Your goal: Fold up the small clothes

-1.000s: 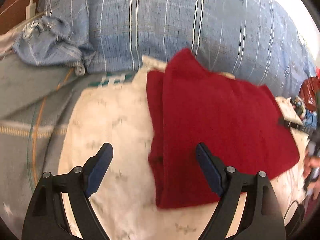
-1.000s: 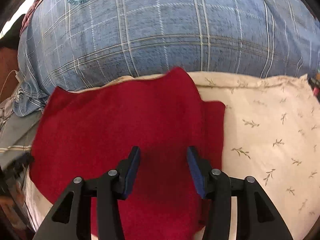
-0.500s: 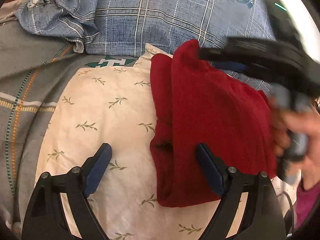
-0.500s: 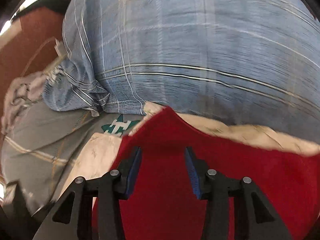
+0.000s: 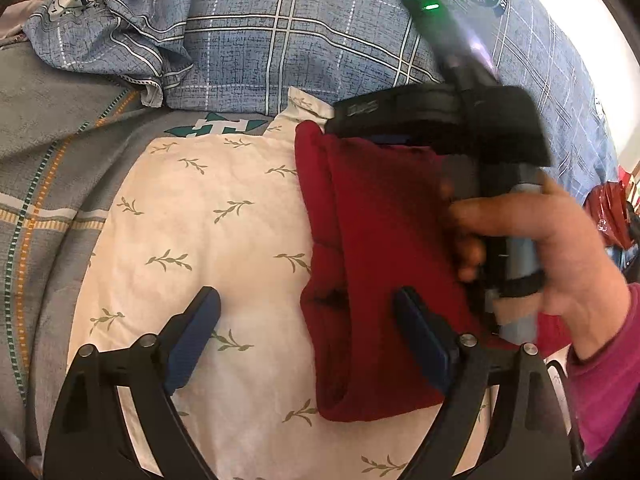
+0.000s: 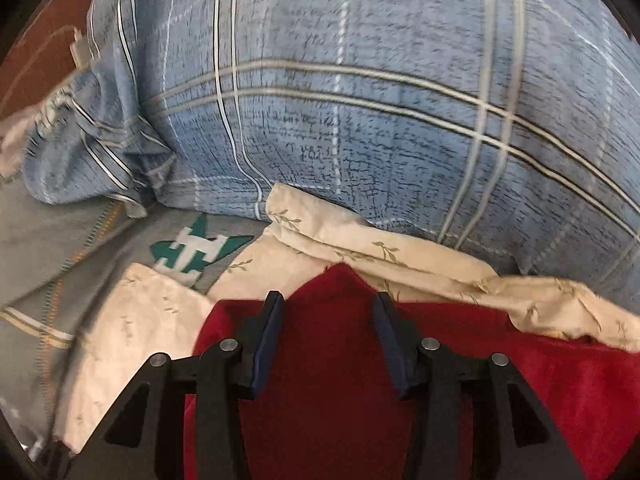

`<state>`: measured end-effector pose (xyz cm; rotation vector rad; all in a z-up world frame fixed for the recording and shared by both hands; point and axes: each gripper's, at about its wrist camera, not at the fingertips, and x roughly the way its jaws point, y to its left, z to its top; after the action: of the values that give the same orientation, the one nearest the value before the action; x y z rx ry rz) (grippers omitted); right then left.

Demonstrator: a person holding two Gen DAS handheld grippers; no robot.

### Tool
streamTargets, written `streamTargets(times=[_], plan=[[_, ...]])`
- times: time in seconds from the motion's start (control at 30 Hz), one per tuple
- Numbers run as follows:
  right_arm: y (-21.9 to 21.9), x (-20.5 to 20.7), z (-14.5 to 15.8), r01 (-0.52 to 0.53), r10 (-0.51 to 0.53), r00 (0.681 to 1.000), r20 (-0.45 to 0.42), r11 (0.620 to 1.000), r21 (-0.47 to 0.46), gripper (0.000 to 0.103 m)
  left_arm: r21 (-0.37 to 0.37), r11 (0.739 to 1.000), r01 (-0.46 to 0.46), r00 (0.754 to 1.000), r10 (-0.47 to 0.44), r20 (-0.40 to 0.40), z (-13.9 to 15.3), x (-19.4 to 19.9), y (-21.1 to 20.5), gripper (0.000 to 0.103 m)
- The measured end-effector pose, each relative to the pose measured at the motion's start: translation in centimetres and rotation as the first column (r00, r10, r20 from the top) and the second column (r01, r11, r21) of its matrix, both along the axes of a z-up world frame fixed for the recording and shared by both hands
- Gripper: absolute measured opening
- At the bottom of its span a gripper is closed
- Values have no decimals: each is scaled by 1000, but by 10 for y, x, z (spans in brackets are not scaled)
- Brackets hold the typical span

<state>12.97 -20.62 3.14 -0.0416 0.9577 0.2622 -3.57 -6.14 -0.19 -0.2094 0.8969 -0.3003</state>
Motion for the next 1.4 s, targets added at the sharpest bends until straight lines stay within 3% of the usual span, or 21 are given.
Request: streamTargets(times=[0.23, 0.47, 0.63, 0.8, 0.93, 1.03, 1.13, 1.2, 1.3, 1.4], plan=[[-46, -65, 36, -3, -2, 999, 41, 995, 100, 49, 14, 1000, -5, 1000, 5, 10, 0, -3, -1, 90], [-74, -85, 9, 41, -37, 998, -42, 994, 106, 50, 37, 999, -13, 1000, 12, 20, 2, -5, -2, 91], [-90, -113, 22, 36, -37, 999, 0, 990, 133, 52, 35, 999, -11, 1000, 10, 21, 3, -5, -1, 91], [-142, -159, 29, 131, -136, 990, 39, 986, 106, 55, 36, 999, -13, 1000, 12, 28, 5, -5, -1, 91], [-197, -204, 29, 246, -254, 966, 51, 961, 127, 54, 29, 999, -14, 1000, 13, 27, 5, -6, 0, 91], [-228, -230, 20, 339, -344, 938, 51, 936, 92, 50, 32, 999, -15, 999, 14, 32, 5, -6, -1, 92], [-248, -241, 4, 364, -368, 930, 13, 923, 122, 34, 35, 999, -16, 999, 14, 37, 4, -6, -2, 93], [-246, -245, 0, 360, -363, 932, 25, 930, 82, 25, 38, 999, -13, 999, 12, 39, 4, -6, -3, 93], [-243, -253, 4, 357, -359, 933, 33, 932, 52, 24, 29, 1000, -8, 999, 7, 38, 4, -6, -2, 93], [-250, -260, 4, 375, -378, 926, 19, 923, 90, 24, 40, 999, -6, 999, 5, 39, 3, -6, -4, 95]])
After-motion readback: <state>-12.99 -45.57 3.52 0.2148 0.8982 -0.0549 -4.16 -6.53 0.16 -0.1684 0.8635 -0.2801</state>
